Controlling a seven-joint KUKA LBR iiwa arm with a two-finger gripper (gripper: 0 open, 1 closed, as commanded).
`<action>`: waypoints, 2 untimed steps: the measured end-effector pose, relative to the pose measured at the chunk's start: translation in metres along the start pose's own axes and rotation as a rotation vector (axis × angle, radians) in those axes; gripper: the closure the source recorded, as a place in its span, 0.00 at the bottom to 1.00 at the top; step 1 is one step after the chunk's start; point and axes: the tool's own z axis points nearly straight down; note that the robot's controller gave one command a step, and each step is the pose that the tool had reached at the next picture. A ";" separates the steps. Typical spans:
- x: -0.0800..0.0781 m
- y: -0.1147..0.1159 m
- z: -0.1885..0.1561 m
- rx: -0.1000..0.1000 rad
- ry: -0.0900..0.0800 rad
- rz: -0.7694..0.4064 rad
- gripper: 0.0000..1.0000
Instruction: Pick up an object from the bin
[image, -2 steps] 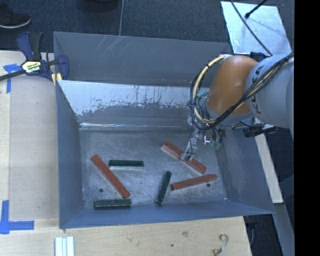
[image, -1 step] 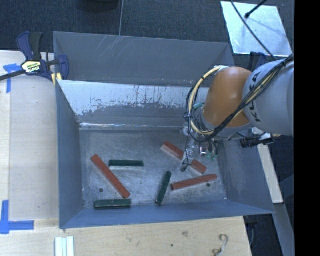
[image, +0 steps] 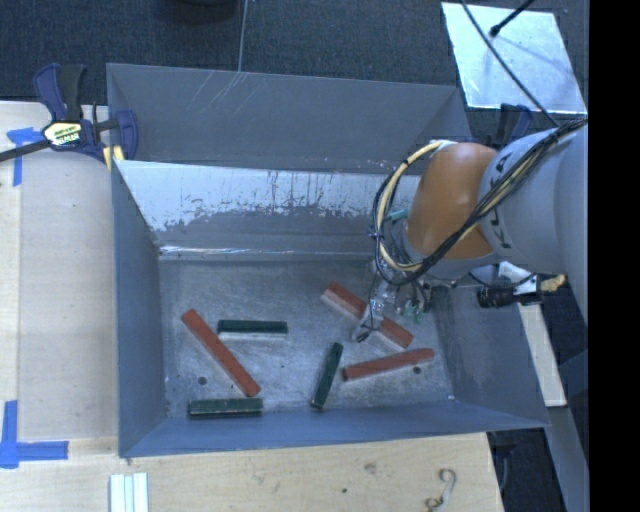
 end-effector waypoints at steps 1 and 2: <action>-0.001 0.000 0.000 0.000 -0.001 -0.004 0.00; -0.001 0.000 -0.002 0.000 -0.003 -0.004 1.00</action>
Offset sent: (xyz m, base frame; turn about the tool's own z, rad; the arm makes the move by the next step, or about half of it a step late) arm 0.0000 0.0000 0.0000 0.0000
